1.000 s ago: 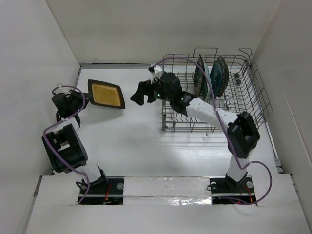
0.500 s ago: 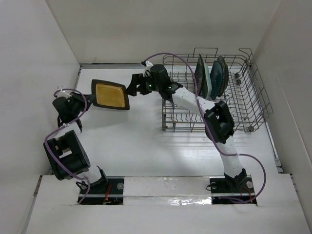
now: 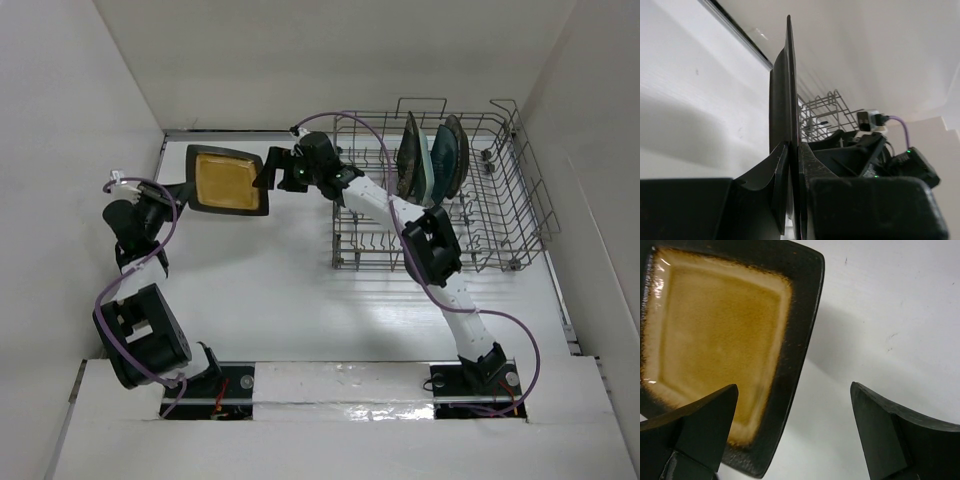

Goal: Load the plates into the dish rack

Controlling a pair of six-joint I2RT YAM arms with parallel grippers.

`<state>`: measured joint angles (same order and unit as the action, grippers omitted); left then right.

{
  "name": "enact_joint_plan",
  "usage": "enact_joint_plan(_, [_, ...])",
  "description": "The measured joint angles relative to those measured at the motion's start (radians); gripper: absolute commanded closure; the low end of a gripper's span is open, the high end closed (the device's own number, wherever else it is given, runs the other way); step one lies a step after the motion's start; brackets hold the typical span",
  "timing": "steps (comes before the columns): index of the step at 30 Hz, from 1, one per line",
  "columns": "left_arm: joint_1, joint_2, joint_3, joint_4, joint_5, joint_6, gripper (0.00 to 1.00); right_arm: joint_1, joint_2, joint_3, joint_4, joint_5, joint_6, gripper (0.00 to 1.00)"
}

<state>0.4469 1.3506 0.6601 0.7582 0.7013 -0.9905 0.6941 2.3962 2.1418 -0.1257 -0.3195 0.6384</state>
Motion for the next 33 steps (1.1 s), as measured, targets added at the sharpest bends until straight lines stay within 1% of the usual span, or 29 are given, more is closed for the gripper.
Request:
enact_joint_plan(7, [0.000, -0.014, -0.054, 0.107, 0.047, -0.101, 1.00, -0.006, 0.004, -0.016, 0.111, -0.103, 0.080, 0.00])
enact_joint_plan(11, [0.000, -0.053, -0.079, 0.139, 0.075, -0.147, 1.00, -0.005, 0.004, -0.050, 0.256, -0.189, 0.140, 0.01])
enact_joint_plan(13, [0.000, -0.078, -0.079, 0.151, 0.088, -0.161, 1.00, -0.005, 0.004, -0.085, 0.335, -0.231, 0.179, 0.05])
enact_joint_plan(14, [0.000, -0.092, -0.081, 0.160, 0.095, -0.167, 1.00, -0.004, 0.004, -0.106, 0.375, -0.251, 0.198, 0.08])
enact_joint_plan(17, [0.000, -0.129, -0.095, 0.193, 0.111, -0.179, 1.00, -0.001, 0.004, -0.150, 0.482, -0.303, 0.248, 0.32])
enact_joint_plan(18, [0.000, -0.139, -0.102, 0.198, 0.108, -0.179, 1.00, 0.000, 0.002, -0.168, 0.519, -0.315, 0.259, 0.44])
enact_joint_plan(21, [0.009, -0.151, -0.128, 0.202, 0.110, -0.180, 1.00, 0.002, -0.027, -0.246, 0.616, -0.331, 0.302, 0.62])
enact_joint_plan(23, [0.013, -0.157, -0.140, 0.183, 0.110, -0.172, 1.00, 0.000, -0.064, -0.320, 0.671, -0.332, 0.331, 0.71])
enact_joint_plan(24, [0.013, -0.159, -0.143, 0.170, 0.109, -0.166, 1.00, -0.001, -0.088, -0.358, 0.692, -0.328, 0.340, 0.78])
enact_joint_plan(27, [0.010, -0.180, -0.145, 0.157, 0.133, -0.145, 1.00, -0.005, -0.160, -0.454, 0.723, -0.306, 0.396, 0.90])
enact_joint_plan(29, [0.004, -0.204, -0.145, 0.160, 0.145, -0.134, 1.00, -0.008, -0.208, -0.518, 0.748, -0.293, 0.433, 0.96])
enact_joint_plan(30, [-0.001, -0.218, -0.145, 0.157, 0.149, -0.127, 0.96, -0.009, -0.230, -0.546, 0.760, -0.287, 0.441, 1.00])
enact_joint_plan(31, [-0.003, -0.229, -0.145, 0.149, 0.154, -0.123, 0.90, -0.010, -0.253, -0.575, 0.781, -0.286, 0.440, 1.00])
enact_joint_plan(32, [-0.006, -0.236, -0.144, 0.141, 0.157, -0.120, 0.82, -0.009, -0.276, -0.601, 0.791, -0.281, 0.434, 1.00])
enact_joint_plan(33, [-0.008, -0.243, -0.144, 0.130, 0.154, -0.117, 0.68, -0.009, -0.296, -0.621, 0.798, -0.275, 0.424, 1.00])
